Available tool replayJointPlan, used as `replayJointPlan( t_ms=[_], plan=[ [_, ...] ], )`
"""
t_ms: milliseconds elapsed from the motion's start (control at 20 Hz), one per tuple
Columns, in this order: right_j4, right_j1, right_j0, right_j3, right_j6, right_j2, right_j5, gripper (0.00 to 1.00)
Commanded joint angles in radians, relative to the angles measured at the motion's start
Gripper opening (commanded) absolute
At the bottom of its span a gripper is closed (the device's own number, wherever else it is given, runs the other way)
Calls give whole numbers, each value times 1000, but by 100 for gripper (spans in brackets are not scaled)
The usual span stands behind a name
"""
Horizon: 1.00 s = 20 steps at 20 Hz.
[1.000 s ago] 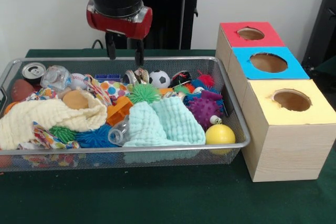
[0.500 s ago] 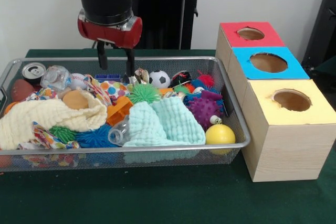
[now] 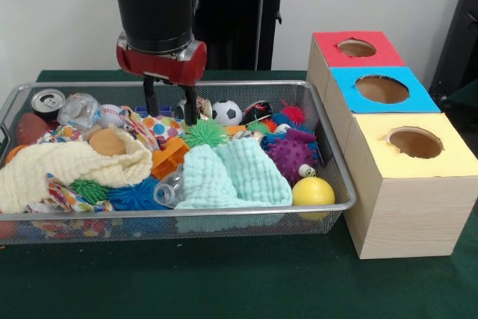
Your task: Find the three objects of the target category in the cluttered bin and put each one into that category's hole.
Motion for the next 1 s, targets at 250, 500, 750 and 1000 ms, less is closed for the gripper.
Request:
replayJointPlan(
  t_ms=[250, 500, 750, 1000],
  plan=[
    [-6, 58, 44, 62, 77, 93, -67, 100],
    [-3, 77, 69, 11, 75, 90, -36, 100],
    [4, 98, 66, -10, 60, 99, -36, 100],
    [4, 113, 51, -12, 43, 116, -54, 100]
  ],
)
